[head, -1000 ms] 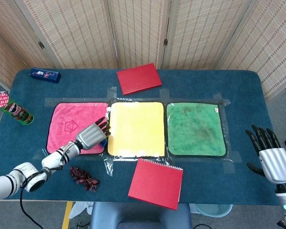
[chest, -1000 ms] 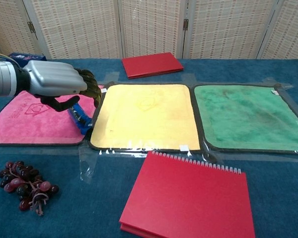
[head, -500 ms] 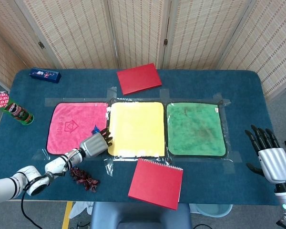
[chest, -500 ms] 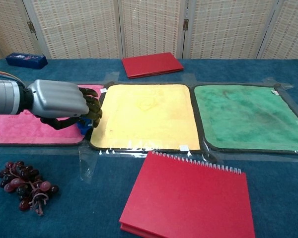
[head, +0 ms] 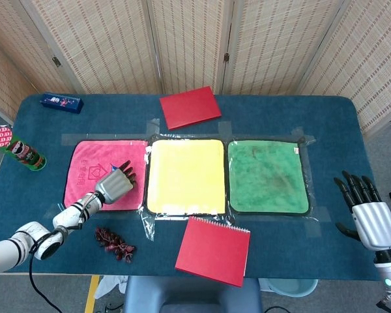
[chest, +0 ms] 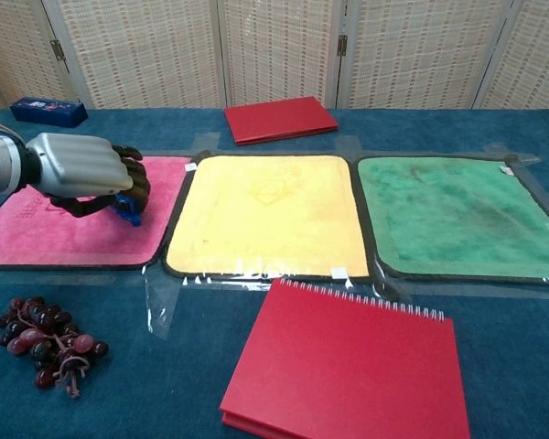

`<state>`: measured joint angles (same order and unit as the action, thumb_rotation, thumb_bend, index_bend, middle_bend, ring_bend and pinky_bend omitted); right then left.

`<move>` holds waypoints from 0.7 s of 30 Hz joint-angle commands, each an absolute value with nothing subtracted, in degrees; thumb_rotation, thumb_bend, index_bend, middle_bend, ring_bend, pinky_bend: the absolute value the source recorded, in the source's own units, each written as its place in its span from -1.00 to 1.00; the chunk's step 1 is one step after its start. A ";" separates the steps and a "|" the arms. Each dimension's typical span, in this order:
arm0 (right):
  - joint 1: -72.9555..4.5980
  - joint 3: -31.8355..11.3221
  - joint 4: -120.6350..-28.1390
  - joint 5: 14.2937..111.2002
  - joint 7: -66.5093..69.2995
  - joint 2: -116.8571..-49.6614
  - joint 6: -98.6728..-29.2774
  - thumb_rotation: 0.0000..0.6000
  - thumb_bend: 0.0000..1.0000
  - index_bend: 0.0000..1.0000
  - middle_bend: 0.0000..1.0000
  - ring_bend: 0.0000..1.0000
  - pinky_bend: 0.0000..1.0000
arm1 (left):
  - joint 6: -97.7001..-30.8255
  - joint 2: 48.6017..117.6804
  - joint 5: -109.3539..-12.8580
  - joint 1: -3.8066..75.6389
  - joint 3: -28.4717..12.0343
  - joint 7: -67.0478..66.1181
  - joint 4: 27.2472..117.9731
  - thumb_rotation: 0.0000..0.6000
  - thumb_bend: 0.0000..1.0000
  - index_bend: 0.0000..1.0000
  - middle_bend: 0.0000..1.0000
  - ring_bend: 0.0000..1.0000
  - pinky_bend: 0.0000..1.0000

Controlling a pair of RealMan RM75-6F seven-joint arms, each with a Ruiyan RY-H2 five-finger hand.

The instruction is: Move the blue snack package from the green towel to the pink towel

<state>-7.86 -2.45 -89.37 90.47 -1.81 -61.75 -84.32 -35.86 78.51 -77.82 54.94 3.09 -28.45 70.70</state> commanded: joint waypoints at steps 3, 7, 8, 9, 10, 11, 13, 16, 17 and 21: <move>-7.71 -2.49 -89.87 90.63 -1.88 -61.47 -84.67 1.00 -0.64 -1.00 -1.00 -1.00 -1.00 | -37.16 77.96 -76.78 53.69 2.36 -27.17 70.48 1.00 0.81 -0.43 -0.58 -0.73 -1.00; -7.54 -2.41 -90.45 90.80 -1.14 -60.89 -84.88 1.00 -0.64 -1.00 -1.00 -1.00 -1.00 | -39.48 76.81 -75.07 51.94 0.34 -21.29 72.89 1.00 0.81 -0.58 -0.61 -0.77 -1.00; -7.44 -2.37 -90.58 90.82 -1.03 -60.66 -84.96 1.00 -0.64 -1.00 -1.00 -1.00 -1.00 | -39.91 76.36 -73.80 51.20 -0.63 -18.27 73.91 1.00 0.81 -0.64 -0.65 -0.80 -1.00; -7.35 -2.32 -90.68 90.84 -0.83 -60.43 -85.03 1.00 -0.64 -1.00 -1.00 -1.00 -1.00 | -40.36 75.89 -72.64 50.50 -1.61 -15.35 74.96 1.00 0.81 -0.68 -0.67 -0.81 -1.00; -7.28 -2.24 -90.81 90.85 -0.47 -60.13 -85.00 1.00 -0.64 -1.00 -1.00 -1.00 -1.00 | -40.89 75.33 -71.80 49.83 -2.46 -12.72 75.87 1.00 0.81 -0.74 -0.71 -0.83 -1.00; -7.17 -2.08 -91.01 90.80 0.27 -59.61 -84.86 1.00 -0.64 -1.00 -1.00 -1.00 -1.00 | -42.26 74.59 -70.94 48.75 -3.55 -9.68 76.95 1.00 0.81 -0.78 -0.73 -0.84 -1.00; -6.96 -1.97 -91.29 90.44 1.42 -58.78 -84.67 1.00 -0.64 -1.00 -1.00 -1.00 -1.00 | -45.67 73.73 -70.42 46.72 -4.92 -6.08 78.24 1.00 0.81 -0.83 -0.75 -0.86 -1.00; -6.66 -1.94 -91.38 89.95 3.48 -57.66 -84.60 1.00 -0.64 -1.00 -1.00 -1.00 -1.00 | -51.63 72.29 -69.59 43.00 -6.29 -2.60 80.40 1.00 0.81 -0.84 -0.76 -0.86 -1.00; -6.58 -1.84 -91.36 89.95 4.45 -57.24 -84.51 1.00 -0.64 -1.00 -1.00 -1.00 -1.00 | -53.58 71.54 -69.08 41.58 -6.51 -2.14 81.42 1.00 0.81 -0.84 -0.76 -0.86 -1.00; -6.58 -1.59 -90.94 90.12 7.53 -56.12 -84.04 1.00 -0.64 -1.00 -1.00 -1.00 -1.00 | -58.49 68.55 -65.86 36.96 -6.82 -1.91 85.99 1.00 0.78 -0.82 -0.77 -0.86 -0.98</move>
